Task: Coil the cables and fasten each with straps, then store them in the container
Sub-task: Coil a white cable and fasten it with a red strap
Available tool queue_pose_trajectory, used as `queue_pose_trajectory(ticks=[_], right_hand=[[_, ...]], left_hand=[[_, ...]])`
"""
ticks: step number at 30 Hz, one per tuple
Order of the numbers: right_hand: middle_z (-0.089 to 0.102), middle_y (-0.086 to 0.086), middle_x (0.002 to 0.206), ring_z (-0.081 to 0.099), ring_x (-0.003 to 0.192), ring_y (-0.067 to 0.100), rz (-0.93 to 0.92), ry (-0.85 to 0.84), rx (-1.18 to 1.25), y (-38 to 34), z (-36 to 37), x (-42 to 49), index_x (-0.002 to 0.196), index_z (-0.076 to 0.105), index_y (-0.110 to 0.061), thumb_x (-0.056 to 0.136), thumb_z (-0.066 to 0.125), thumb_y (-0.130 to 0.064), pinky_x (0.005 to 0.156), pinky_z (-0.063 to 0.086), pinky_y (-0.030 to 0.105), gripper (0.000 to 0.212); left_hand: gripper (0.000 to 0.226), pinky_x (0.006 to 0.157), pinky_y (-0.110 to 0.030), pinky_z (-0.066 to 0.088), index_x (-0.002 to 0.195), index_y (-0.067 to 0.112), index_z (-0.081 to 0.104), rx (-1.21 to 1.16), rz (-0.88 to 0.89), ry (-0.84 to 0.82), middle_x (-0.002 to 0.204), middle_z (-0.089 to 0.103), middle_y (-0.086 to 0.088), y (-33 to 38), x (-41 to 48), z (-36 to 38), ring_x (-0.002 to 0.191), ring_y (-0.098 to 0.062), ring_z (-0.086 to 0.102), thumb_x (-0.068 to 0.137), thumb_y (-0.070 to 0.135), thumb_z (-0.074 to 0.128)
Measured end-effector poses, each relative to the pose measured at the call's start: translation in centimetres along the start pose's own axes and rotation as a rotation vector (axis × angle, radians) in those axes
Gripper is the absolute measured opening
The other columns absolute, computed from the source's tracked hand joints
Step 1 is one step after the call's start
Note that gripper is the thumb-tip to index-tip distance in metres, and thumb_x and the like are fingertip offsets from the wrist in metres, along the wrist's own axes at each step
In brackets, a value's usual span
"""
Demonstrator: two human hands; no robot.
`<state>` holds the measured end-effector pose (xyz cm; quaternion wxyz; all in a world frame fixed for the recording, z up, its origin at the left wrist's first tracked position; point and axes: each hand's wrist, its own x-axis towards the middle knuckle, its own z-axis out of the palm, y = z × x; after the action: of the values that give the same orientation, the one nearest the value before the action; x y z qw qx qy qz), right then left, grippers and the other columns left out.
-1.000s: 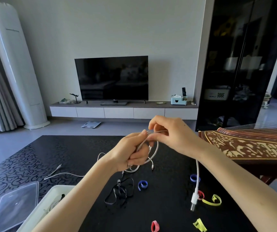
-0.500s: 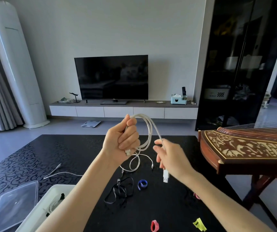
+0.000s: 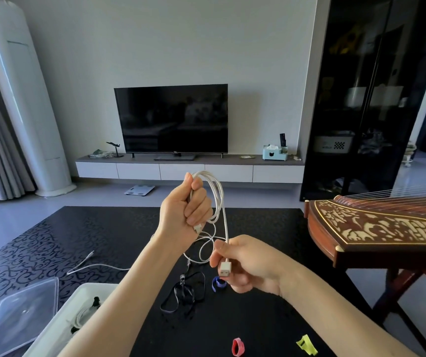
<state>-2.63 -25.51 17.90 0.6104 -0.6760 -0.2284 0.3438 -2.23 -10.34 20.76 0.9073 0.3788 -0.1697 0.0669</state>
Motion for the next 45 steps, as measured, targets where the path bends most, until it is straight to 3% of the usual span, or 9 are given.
queue_pose_trajectory(ticks=[6,16,20,29,32,36,38,40,45], right_hand=[[0.037,-0.006,0.040,0.024,0.030,0.000,0.089,-0.281,0.130,-1.0,-1.2,0.0,0.078,0.053,-0.006,0.102,0.034,-0.024,0.031,0.022,0.013,0.035],[0.050,-0.003,0.044,0.046,0.032,0.004,0.136,-0.656,0.621,-0.3,-3.1,0.9,0.085,0.060,-0.001,0.093,0.058,-0.023,0.032,0.030,0.013,0.024],[0.048,0.003,0.044,0.043,0.030,0.007,0.154,-0.508,0.805,-0.2,-2.7,-0.3,0.095,0.061,0.010,0.092,0.058,-0.025,0.030,0.033,0.017,0.035],[0.046,0.004,0.040,0.028,0.027,0.005,0.112,-0.055,0.147,-3.1,-2.1,-3.8,0.082,0.063,0.006,0.099,0.033,-0.041,0.029,0.024,0.016,0.058],[0.051,0.009,0.044,0.032,0.029,0.009,-0.010,0.141,-0.020,-3.7,-2.4,-4.3,0.080,0.065,0.006,0.098,0.030,-0.050,0.033,0.026,0.018,0.068],[0.066,-0.005,0.069,0.059,0.062,0.003,-0.578,0.817,-0.667,-2.9,-3.7,-4.0,0.084,0.068,-0.013,0.095,0.035,-0.057,0.062,0.044,0.018,0.056],[0.066,-0.010,0.105,0.058,0.099,-0.004,-0.594,0.699,-0.661,-2.9,-4.9,-3.7,0.115,0.062,-0.021,0.093,0.038,-0.054,0.088,0.043,0.011,0.046],[0.067,0.000,0.115,0.061,0.108,0.010,-0.439,0.309,-0.343,-2.8,-5.3,-3.4,0.125,0.057,-0.020,0.091,0.039,-0.045,0.100,0.045,0.027,0.046],[0.062,0.005,0.074,0.061,0.074,0.022,-0.403,0.180,-0.099,-1.6,-4.6,-3.2,0.114,0.061,-0.006,0.091,0.046,-0.027,0.078,0.054,0.036,0.035]], left_hand=[[0.036,0.038,-0.021,0.018,0.070,0.012,0.040,0.241,0.045,0.022,0.036,0.029,0.004,-0.7,-0.3,1.0,0.029,-0.009,0.028,0.099,0.031,0.031],[0.036,0.054,-0.035,0.054,0.076,0.010,0.041,0.708,0.262,-0.087,0.051,0.057,-0.011,-2.1,-1.0,2.1,0.058,-0.035,0.065,0.097,0.035,0.027],[0.037,0.048,-0.035,0.051,0.074,0.010,0.040,0.929,0.347,-0.038,0.054,0.058,-0.011,-2.8,-0.8,1.7,0.053,-0.031,0.066,0.096,0.038,0.029],[0.042,0.047,-0.031,0.035,0.066,0.014,0.040,1.339,0.374,-0.150,0.053,0.043,0.007,-3.9,-0.7,0.9,0.047,-0.007,0.037,0.097,0.041,0.030],[0.038,0.044,-0.023,0.030,0.066,0.015,0.039,1.235,0.264,-0.131,0.052,0.040,0.009,-4.0,-1.0,1.4,0.044,-0.006,0.033,0.101,0.029,0.033],[0.041,0.032,-0.018,0.019,0.065,0.012,0.044,0.540,-0.245,-0.181,0.037,0.032,0.004,-2.9,-1.5,1.4,0.027,-0.008,0.026,0.099,0.032,0.036],[0.038,0.030,-0.017,0.022,0.067,0.012,0.052,0.168,-0.519,-0.299,0.036,0.036,0.004,-2.1,-1.5,1.0,0.026,-0.007,0.030,0.098,0.031,0.040],[0.033,0.033,-0.018,0.028,0.075,0.007,0.053,-0.122,-0.645,-0.436,0.039,0.040,0.001,-1.5,-1.2,0.6,0.030,-0.010,0.035,0.099,0.025,0.041],[0.038,0.031,-0.017,0.029,0.073,0.003,0.056,-0.085,-0.650,-0.289,0.037,0.043,0.000,-1.3,-0.9,0.0,0.028,-0.010,0.043,0.098,0.027,0.040]])
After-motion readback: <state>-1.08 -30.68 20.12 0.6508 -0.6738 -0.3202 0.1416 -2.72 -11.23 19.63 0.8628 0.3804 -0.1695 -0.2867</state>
